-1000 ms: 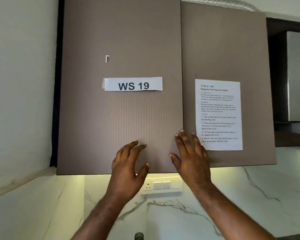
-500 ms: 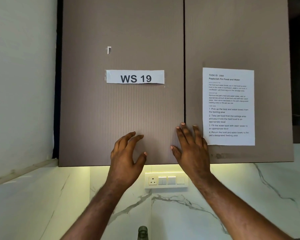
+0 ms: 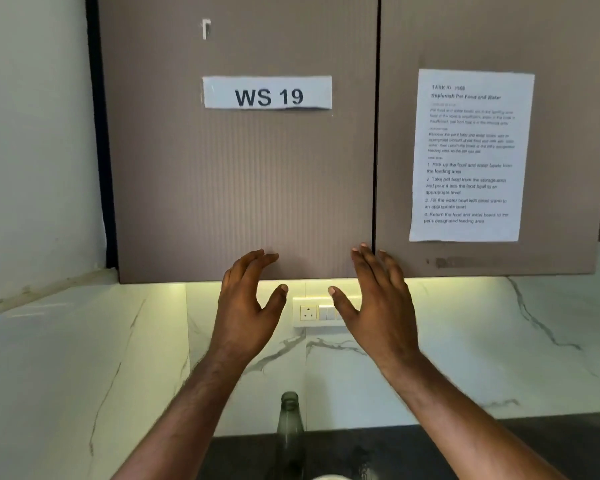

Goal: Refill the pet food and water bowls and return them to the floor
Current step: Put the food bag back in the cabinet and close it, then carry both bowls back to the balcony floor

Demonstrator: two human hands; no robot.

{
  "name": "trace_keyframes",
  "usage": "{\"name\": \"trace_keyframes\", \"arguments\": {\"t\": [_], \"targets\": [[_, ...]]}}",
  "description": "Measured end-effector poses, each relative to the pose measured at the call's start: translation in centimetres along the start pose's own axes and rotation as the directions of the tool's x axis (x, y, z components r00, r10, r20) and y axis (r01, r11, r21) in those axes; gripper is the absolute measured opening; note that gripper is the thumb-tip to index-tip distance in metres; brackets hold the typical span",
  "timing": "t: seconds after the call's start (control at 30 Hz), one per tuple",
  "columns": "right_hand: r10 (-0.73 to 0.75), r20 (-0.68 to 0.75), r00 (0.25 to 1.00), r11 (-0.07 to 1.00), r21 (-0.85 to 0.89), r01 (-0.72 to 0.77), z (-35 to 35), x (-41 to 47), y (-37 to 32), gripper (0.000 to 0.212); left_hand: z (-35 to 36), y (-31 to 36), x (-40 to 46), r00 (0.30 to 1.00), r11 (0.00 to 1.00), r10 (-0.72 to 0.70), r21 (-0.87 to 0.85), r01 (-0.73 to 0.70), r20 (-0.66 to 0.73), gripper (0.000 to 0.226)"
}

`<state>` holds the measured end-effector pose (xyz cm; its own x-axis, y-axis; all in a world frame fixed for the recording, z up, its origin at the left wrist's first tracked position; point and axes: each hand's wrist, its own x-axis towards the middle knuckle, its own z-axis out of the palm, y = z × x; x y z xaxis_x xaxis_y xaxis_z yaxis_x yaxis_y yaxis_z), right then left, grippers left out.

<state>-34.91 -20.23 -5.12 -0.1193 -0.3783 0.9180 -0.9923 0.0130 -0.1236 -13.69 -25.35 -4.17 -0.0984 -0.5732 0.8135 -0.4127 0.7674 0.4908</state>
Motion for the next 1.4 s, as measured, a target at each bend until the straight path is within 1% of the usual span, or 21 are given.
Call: {"name": "trace_keyframes", "arguments": {"t": [0.07, 0.2, 0.3, 0.37, 0.43, 0.57, 0.63, 0.7, 0.8, 0.87, 0.93, 1.0, 1.07, 1.13, 1.2, 1.27, 1.4], "targets": [[0.032, 0.044, 0.999, 0.998, 0.049, -0.034, 0.4, -2.6, -0.3, 0.074, 0.9, -0.9, -2.3, 0.998, 0.998, -0.068, -0.012, 0.069, 0.007, 0.050], [0.087, 0.176, 0.981, 0.986, 0.126, -0.110, 1.6, -8.9, -0.1, 0.076, 2.6, -3.7, -8.6, 0.978, 0.980, -0.197, -0.024, 0.199, 0.067, 0.047], [0.156, 0.336, 0.929, 0.969, 0.131, -0.210, 3.0, -13.9, 0.7, 0.073, 3.6, -6.7, -13.4, 0.943, 0.948, -0.315, -0.015, 0.319, 0.108, 0.043], [0.208, 0.454, 0.866, 0.950, 0.115, -0.289, 4.1, -17.1, 1.4, 0.073, 4.1, -9.0, -16.5, 0.900, 0.910, -0.410, 0.007, 0.414, 0.145, 0.042], [0.272, 0.558, 0.784, 0.929, 0.062, -0.366, 5.3, -20.2, 2.1, 0.074, 4.8, -11.5, -19.3, 0.845, 0.866, -0.497, 0.060, 0.496, 0.195, 0.043], [0.389, 0.706, 0.592, 0.884, -0.104, -0.456, 7.9, -26.0, 3.3, 0.078, 5.7, -16.0, -24.1, 0.695, 0.746, -0.665, 0.198, 0.635, 0.274, 0.047], [0.433, 0.743, 0.511, 0.862, -0.176, -0.475, 9.2, -28.3, 3.7, 0.079, 6.0, -17.9, -25.8, 0.621, 0.685, -0.728, 0.253, 0.683, 0.291, 0.050], [0.466, 0.759, 0.456, 0.847, -0.232, -0.479, 10.3, -30.0, 4.2, 0.077, 6.2, -19.6, -27.1, 0.573, 0.645, -0.763, 0.297, 0.704, 0.298, 0.050], [0.535, 0.764, 0.361, 0.795, -0.309, -0.523, 12.2, -31.7, 4.9, 0.067, 6.8, -22.1, -28.5, 0.509, 0.593, -0.805, 0.380, 0.710, 0.304, 0.056], [0.587, 0.756, 0.290, 0.724, -0.331, -0.605, 13.4, -32.5, 5.4, 0.060, 7.1, -23.6, -29.1, 0.472, 0.555, -0.832, 0.426, 0.714, 0.293, 0.060], [0.630, 0.745, 0.220, 0.629, -0.325, -0.706, 14.6, -33.1, 5.7, 0.051, 7.4, -25.1, -29.7, 0.431, 0.509, -0.861, 0.415, 0.754, 0.271, 0.061], [0.665, 0.730, 0.160, 0.532, -0.311, -0.788, 15.3, -33.5, 6.0, 0.039, 7.5, -26.2, -30.1, 0.367, 0.440, -0.893, 0.332, 0.834, 0.262, 0.055], [0.699, 0.709, 0.092, 0.431, -0.315, -0.846, 16.0, -34.0, 6.5, 0.028, 7.4, -27.2, -30.4, 0.287, 0.358, -0.916, 0.246, 0.901, 0.282, 0.042], [0.711, 0.703, -0.016, 0.273, -0.296, -0.915, 16.4, -34.6, 7.0, 0.024, 7.2, -28.0, -30.5, 0.222, 0.284, -0.928, 0.184, 0.941, 0.300, 0.037], [0.681, 0.724, -0.111, 0.117, -0.257, -0.959, 16.4, -34.9, 7.1, 0.027, 6.9, -28.5, -30.4, 0.159, 0.211, -0.933, 0.132, 0.969, 0.322, 0.035], [0.661, 0.737, -0.142, 0.043, -0.226, -0.973, 16.4, -35.0, 6.7, 0.029, 6.7, -29.0, -30.3, 0.115, 0.164, -0.927, 0.110, 0.980, 0.358, 0.034], [0.636, 0.757, -0.154, -0.031, -0.174, -0.984, 16.6, -35.1, 6.1, 0.034, 6.5, -29.6, -30.1, 0.077, 0.132, -0.909, 0.106, 0.986, 0.410, 0.037]]}}
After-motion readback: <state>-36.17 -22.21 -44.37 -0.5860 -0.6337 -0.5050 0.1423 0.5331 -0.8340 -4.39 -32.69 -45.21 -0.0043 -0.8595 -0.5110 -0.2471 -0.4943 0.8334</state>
